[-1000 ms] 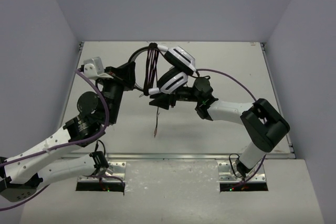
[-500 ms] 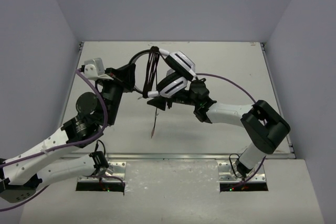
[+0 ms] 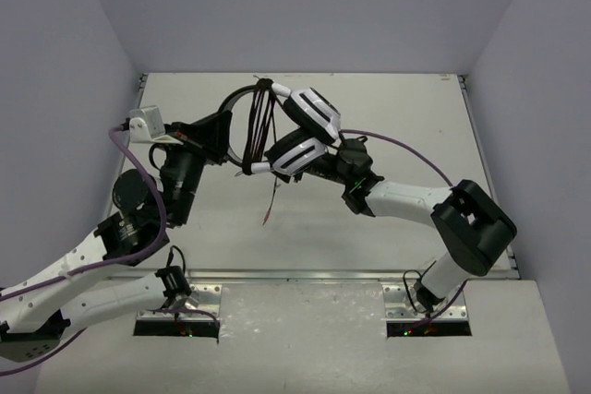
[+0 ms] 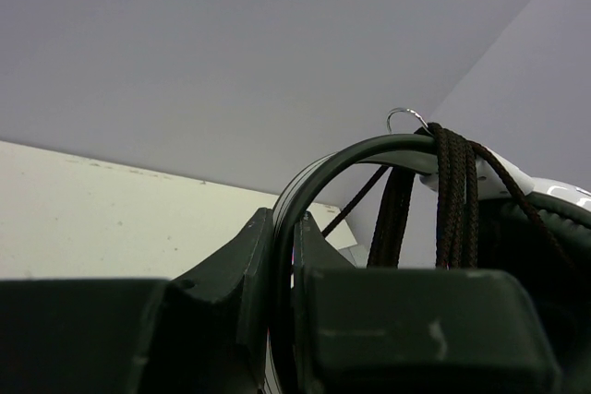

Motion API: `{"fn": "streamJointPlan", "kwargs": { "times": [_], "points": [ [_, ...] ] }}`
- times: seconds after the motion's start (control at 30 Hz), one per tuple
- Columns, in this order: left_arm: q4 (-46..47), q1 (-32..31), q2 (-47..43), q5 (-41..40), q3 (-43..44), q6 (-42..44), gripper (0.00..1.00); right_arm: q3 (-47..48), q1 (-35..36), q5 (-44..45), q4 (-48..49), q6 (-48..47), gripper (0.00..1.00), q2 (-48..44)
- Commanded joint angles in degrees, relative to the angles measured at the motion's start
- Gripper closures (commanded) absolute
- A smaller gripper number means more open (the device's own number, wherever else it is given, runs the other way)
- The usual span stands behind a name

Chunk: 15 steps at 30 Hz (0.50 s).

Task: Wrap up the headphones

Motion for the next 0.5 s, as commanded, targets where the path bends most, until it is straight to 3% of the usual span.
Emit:
{"fn": "streamJointPlan", "kwargs": {
  "times": [0.0,0.17,0.47],
  "points": [
    [13.75,-0.43,-1.09,4.22,2.39,-3.34,1.00,3.40,0.30,-1.10,-3.62,-1.77,0.62,1.17],
    [14.28,-0.35,-1.70,6.59,1.69,-2.73,1.00,10.52,-0.31,2.32,-10.92,-5.81,0.56,3.81],
    [12.26,-0.43,-3.29,6.42,2.04,-1.50,1.00,14.30,-4.44,4.01,-10.41,-6.17,0.51,4.87]
  ]
}}
